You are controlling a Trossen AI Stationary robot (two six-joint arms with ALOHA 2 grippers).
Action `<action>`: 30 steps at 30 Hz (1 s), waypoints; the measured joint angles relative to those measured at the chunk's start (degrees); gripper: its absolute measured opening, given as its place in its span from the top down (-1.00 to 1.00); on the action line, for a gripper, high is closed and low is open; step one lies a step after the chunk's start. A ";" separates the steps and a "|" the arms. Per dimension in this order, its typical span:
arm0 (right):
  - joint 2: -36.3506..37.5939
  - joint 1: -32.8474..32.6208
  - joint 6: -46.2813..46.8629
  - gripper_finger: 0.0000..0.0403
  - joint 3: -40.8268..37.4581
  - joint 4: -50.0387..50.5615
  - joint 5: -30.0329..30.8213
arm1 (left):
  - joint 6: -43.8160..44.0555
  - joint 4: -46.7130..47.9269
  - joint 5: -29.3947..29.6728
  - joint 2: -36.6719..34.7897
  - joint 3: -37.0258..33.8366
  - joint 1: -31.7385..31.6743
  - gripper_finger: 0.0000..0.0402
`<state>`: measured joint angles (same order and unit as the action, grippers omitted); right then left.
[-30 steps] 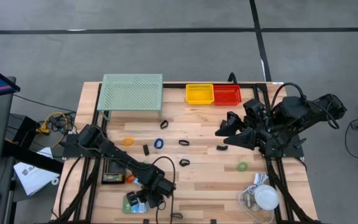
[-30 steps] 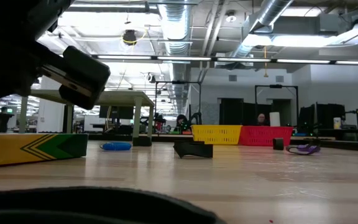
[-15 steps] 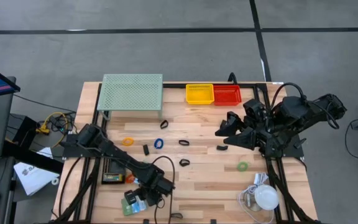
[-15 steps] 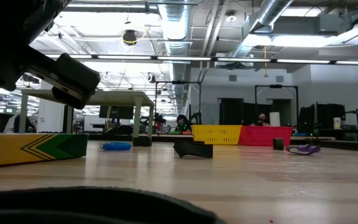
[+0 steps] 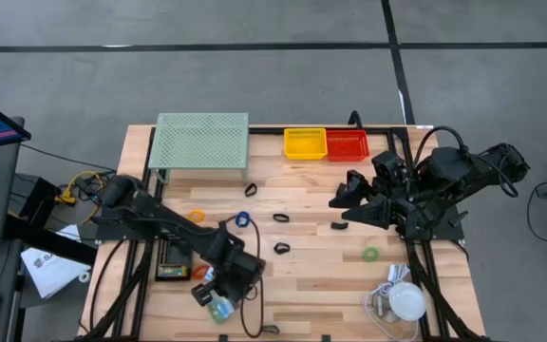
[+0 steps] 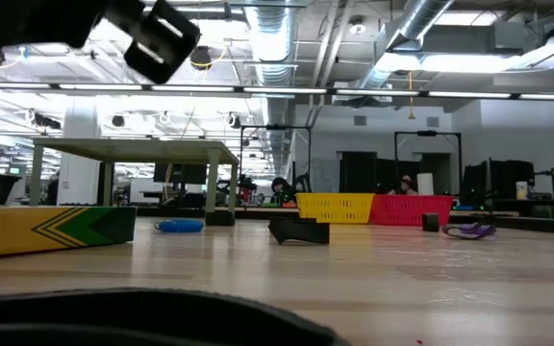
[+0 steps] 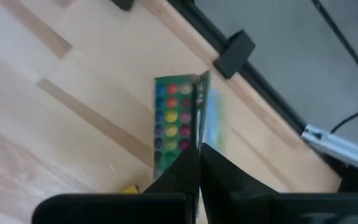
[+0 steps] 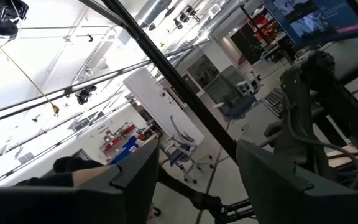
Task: Pick & Place Office Desk Supplies
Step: Put the yellow crayon box into the black basket
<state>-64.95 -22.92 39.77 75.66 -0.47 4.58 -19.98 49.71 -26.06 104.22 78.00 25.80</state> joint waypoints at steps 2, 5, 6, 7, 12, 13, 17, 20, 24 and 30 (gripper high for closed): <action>0.00 0.00 -0.53 -0.05 0.00 0.00 0.00 | 2.10 -0.13 0.03 -1.09 0.00 -0.23 1.00; 0.00 0.00 -0.74 -0.05 0.00 0.00 0.00 | 5.41 -0.71 0.13 -2.94 0.00 -0.51 1.00; 0.00 0.00 -0.78 -0.05 0.00 0.00 0.00 | 6.63 -1.11 0.20 -3.54 0.00 -0.63 1.00; 0.00 0.00 -0.85 -0.05 0.00 0.00 0.00 | 8.02 -1.53 0.26 -3.93 0.00 -0.78 1.00; 0.00 0.00 -1.15 -0.05 0.00 0.00 0.00 | 15.16 -4.19 3.43 -7.30 0.00 -1.91 1.00; 0.00 0.00 -1.17 -0.05 0.00 -0.01 0.00 | 16.42 -4.62 4.63 -8.06 0.00 -2.24 1.00; 0.00 0.00 -1.25 -0.05 0.00 -0.02 0.00 | 21.16 -4.73 8.98 -11.55 0.00 -4.09 1.00; 0.00 0.00 -1.38 -0.05 0.00 -0.02 0.00 | 23.34 -4.81 12.35 -14.22 0.00 -5.52 1.00; 0.00 0.00 -2.10 -0.05 0.00 -0.04 0.00 | 26.48 -4.27 16.99 -17.32 0.00 -7.61 1.00; 0.00 0.00 -2.71 -0.05 0.00 -0.04 -0.01 | 30.20 1.23 24.84 -21.21 0.00 -10.23 1.00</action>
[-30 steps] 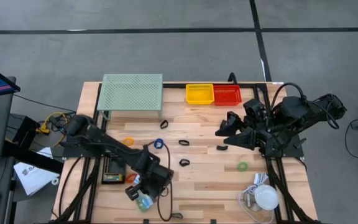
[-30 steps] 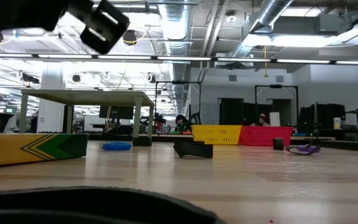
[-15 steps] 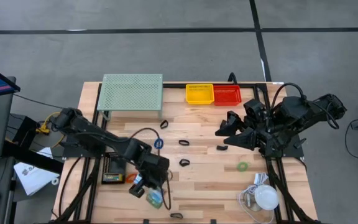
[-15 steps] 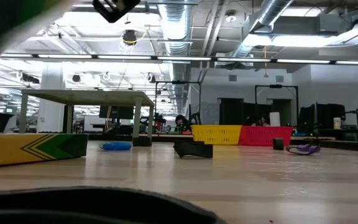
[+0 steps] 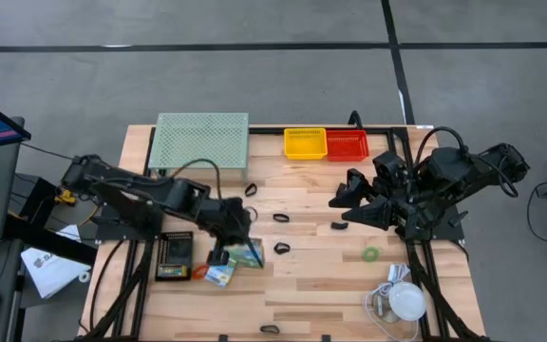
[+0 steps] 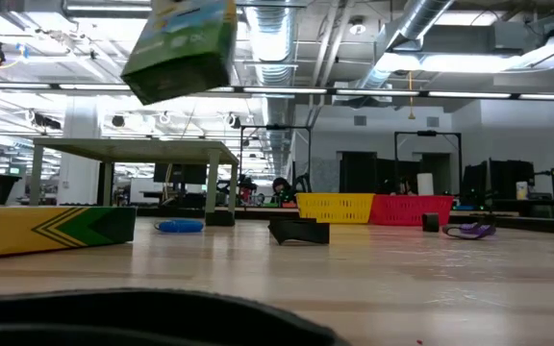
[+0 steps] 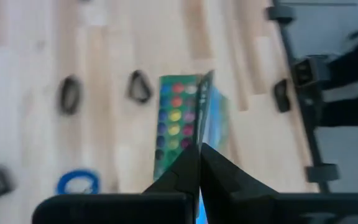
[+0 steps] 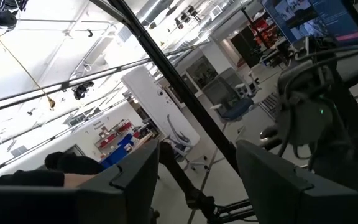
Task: Pick & Place Office Desk Supplies
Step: Put the yellow crayon box into the black basket
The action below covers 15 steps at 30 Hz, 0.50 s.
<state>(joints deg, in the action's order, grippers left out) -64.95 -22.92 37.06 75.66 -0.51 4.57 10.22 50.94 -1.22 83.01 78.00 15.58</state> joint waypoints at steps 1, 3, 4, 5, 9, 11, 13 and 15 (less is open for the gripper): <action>0.00 0.00 0.00 -0.05 0.00 0.01 0.00 | 0.89 1.41 1.26 -0.53 0.00 -0.28 1.00; 0.00 0.00 -0.02 -0.05 0.00 0.02 -0.01 | 2.63 4.30 3.39 -1.56 0.00 -0.71 1.00; 0.00 0.00 -0.02 -0.05 0.00 0.02 -0.01 | 3.78 5.40 4.41 -2.15 0.00 -0.79 1.00; 0.00 0.00 -0.02 -0.05 0.00 0.00 0.01 | 5.03 6.47 5.58 -2.72 0.00 -0.79 1.00; 0.00 0.00 -0.06 -0.05 0.00 0.02 0.00 | 10.99 11.62 9.23 -4.56 0.00 -0.28 1.00; 0.00 0.00 -0.21 -0.05 0.00 0.01 -0.01 | 14.13 14.49 11.40 -5.63 0.00 0.42 1.00; 0.00 0.00 -0.69 -0.05 0.00 0.02 0.01 | 17.11 17.39 13.50 -6.76 0.00 1.47 1.00; 0.00 0.00 -1.07 -0.05 0.01 0.02 0.01 | 20.19 19.39 15.50 -7.78 0.00 2.59 1.00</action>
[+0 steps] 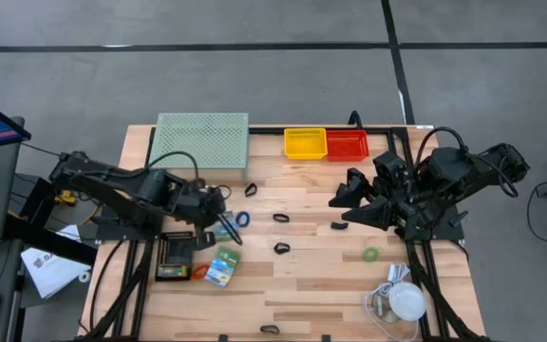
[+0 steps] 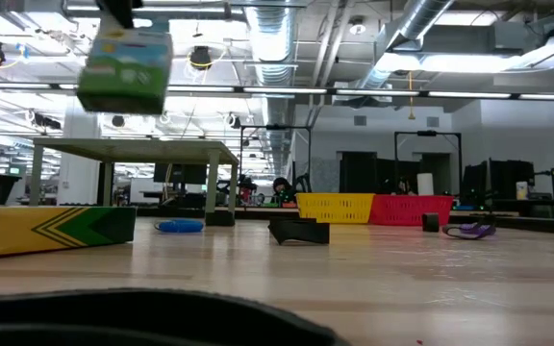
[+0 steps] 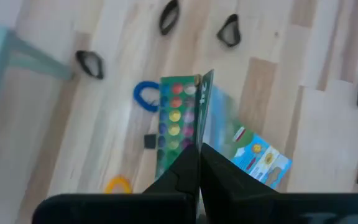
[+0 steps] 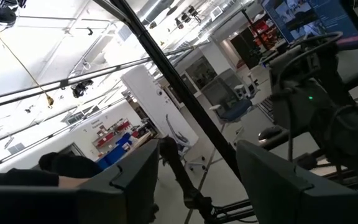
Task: Pick & Place Office Desk Supplies
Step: Put the yellow crayon box into the black basket
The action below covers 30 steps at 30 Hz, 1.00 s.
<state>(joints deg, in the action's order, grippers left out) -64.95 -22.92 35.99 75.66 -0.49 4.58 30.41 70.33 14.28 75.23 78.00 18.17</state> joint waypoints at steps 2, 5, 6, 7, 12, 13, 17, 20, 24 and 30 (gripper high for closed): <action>0.00 0.00 0.00 -0.05 0.01 0.00 0.00 | 3.59 2.26 1.70 -1.00 0.00 1.46 1.00; 0.00 0.00 -0.02 -0.05 0.02 0.00 0.00 | 9.15 5.78 4.00 -2.54 0.00 4.21 1.00; 0.00 0.00 -0.01 -0.05 0.02 -0.01 0.00 | 11.22 6.86 4.81 -2.95 0.00 5.33 1.00; 0.00 0.00 -0.02 -0.05 0.01 0.00 0.00 | 13.02 7.85 5.61 -3.33 0.00 6.44 1.00; 0.00 0.00 -0.42 -0.05 0.00 0.00 0.00 | 20.22 11.62 6.79 -4.14 0.00 11.93 1.00; 0.00 0.00 -0.42 -0.05 0.02 0.00 0.00 | 21.51 12.50 6.74 -4.12 0.00 12.98 1.00; 0.00 0.00 -0.40 -0.05 0.00 -0.01 0.00 | 27.20 15.72 6.67 -4.10 0.00 17.04 1.00; 0.00 0.00 -0.20 -0.05 0.00 -0.02 0.00 | 31.78 17.86 6.74 -4.10 0.00 19.99 1.00; 0.00 0.00 -0.44 -0.05 0.00 -0.04 0.00 | 37.08 19.40 7.14 -4.08 -0.08 24.10 1.00; 0.00 0.00 -0.92 -0.05 0.01 -0.03 0.63 | 44.86 18.66 6.64 -4.01 -5.49 29.48 1.00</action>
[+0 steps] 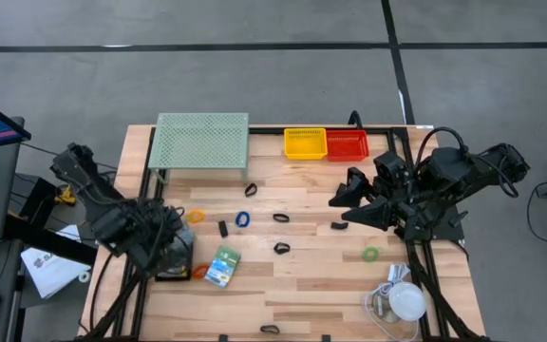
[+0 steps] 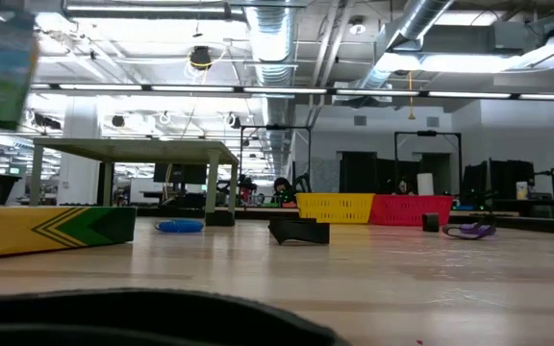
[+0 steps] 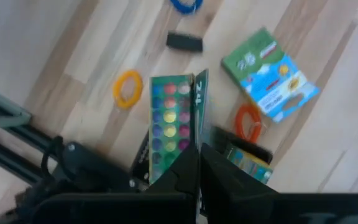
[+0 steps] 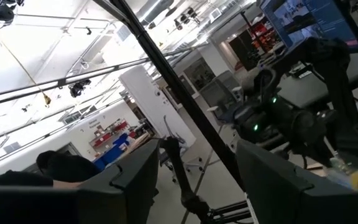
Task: Pick & Place Office Desk Supplies
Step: Put the yellow crayon box into the black basket
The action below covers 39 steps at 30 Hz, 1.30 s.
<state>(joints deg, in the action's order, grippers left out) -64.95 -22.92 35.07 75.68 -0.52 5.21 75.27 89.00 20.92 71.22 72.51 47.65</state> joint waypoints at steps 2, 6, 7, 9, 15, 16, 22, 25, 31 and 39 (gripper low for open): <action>0.00 0.00 -0.11 -0.05 0.00 -0.02 0.59 | 2.31 -1.65 -0.29 0.04 -2.46 1.72 1.00; 0.00 0.00 -0.11 -0.05 0.00 -0.12 1.13 | 7.14 -4.33 -0.25 0.04 -7.26 5.00 1.00; 0.00 0.00 -0.10 -0.05 0.00 -0.15 1.24 | 8.02 -5.14 -0.22 0.04 -8.32 5.63 1.00; 0.00 0.00 -0.08 -0.05 0.00 -0.17 1.45 | 9.83 -6.23 -0.03 0.04 -10.45 6.71 1.00; 0.00 0.00 -0.01 -0.05 0.00 -0.20 2.37 | 11.16 -10.19 -0.57 0.08 -15.04 8.69 1.00; 0.00 0.00 0.05 -0.05 0.00 -0.28 2.37 | 11.14 -10.42 -1.40 0.09 -15.46 8.68 1.00; 0.00 0.00 0.01 -0.05 0.00 -1.89 2.38 | 10.67 -8.94 -3.07 0.09 -16.06 9.05 1.00; 0.00 0.00 -0.05 -0.05 0.00 -2.32 2.38 | 10.67 -8.01 -3.88 0.07 -16.06 9.62 1.00; 0.00 0.00 -0.11 -0.05 0.00 -2.53 2.39 | 10.60 -8.10 -5.62 0.07 -16.06 10.90 1.00; 0.00 0.00 -0.41 -0.05 0.00 -2.59 2.83 | 10.23 -8.49 -6.15 0.07 -16.06 12.42 1.00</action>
<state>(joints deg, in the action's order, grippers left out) -64.95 -22.92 34.65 75.68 -3.11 8.03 85.49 80.51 14.76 71.29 56.45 60.07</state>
